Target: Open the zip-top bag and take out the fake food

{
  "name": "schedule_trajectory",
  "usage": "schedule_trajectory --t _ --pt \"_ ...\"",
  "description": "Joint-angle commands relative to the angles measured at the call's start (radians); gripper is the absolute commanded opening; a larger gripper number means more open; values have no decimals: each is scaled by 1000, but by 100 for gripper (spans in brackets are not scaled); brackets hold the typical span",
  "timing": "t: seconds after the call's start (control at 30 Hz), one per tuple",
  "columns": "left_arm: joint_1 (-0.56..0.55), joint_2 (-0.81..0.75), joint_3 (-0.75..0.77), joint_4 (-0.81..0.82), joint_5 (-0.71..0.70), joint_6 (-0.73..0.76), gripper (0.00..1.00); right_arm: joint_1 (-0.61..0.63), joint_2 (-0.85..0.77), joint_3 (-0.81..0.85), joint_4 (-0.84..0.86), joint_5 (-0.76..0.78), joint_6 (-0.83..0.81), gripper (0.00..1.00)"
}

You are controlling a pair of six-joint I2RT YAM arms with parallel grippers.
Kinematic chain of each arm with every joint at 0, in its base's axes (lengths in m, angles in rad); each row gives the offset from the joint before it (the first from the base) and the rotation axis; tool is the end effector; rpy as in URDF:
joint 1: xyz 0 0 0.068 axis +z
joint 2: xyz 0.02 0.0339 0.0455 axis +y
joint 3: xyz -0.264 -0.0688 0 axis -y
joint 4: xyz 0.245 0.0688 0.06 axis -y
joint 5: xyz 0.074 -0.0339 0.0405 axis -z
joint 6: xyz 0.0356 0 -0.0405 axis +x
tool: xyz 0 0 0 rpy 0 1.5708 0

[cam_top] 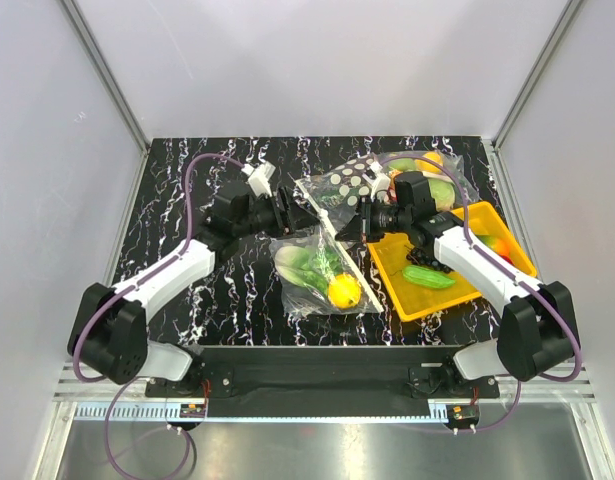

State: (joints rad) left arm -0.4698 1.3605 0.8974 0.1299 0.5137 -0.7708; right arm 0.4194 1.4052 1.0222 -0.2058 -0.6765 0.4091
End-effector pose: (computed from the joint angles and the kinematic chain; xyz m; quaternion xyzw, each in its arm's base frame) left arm 0.2686 -0.1560 0.2816 0.0276 0.8010 -0.4945 0.3362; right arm 0.2748 0.1469 0.2815 -0.1607 0.8311 0.4469 0.2894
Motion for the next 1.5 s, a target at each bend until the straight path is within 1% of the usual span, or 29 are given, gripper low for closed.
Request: schedule_trajectory --t 0.0,0.17,0.27,0.3,0.33,0.43,0.47,0.5,0.53,0.63,0.7,0.73,0.8,0.83,0.97,1.07,1.33,1.47 --pt "-6 28 41 47 31 39 69 10 -32 19 51 -37 23 0" --pt "-33 83 64 -9 6 65 63 10 -18 32 55 -43 25 0" --pt "-43 104 67 30 16 35 58 12 -12 29 52 -49 23 0" --pt "-49 107 66 55 20 27 54 10 -9 29 54 -49 22 0" --pt "-50 111 67 65 23 16 41 12 -11 29 54 -48 23 0" --pt "-56 130 75 74 43 7 23 10 -8 36 48 -43 16 0" --pt "-59 135 74 76 46 4 9 12 -3 39 43 -41 16 0" --pt "-61 137 74 76 51 2 3 10 -2 47 36 -40 11 0" --pt "-59 135 66 79 52 -1 0 10 0 50 32 -40 10 0" --pt "-61 121 55 83 65 8 0 10 -3 67 20 -25 4 2" --pt "-59 108 40 85 72 13 0 10 -2 88 8 -6 -7 6" --pt "-61 103 34 88 75 16 0 10 0 98 0 0 -12 12" --pt "-61 95 23 99 92 18 0 9 5 128 -15 12 -24 18" --pt "-59 92 17 103 97 16 0 9 8 137 -17 12 -27 26" --pt "-61 75 0 122 115 16 0 10 37 182 -30 12 -42 38" --pt "-61 63 -9 129 114 15 0 10 63 200 -47 14 -67 41" --pt "-61 57 -20 149 129 4 0 10 104 220 -75 6 -121 43" --pt "-61 54 -38 151 129 -1 0 12 109 222 -67 -1 -121 44"
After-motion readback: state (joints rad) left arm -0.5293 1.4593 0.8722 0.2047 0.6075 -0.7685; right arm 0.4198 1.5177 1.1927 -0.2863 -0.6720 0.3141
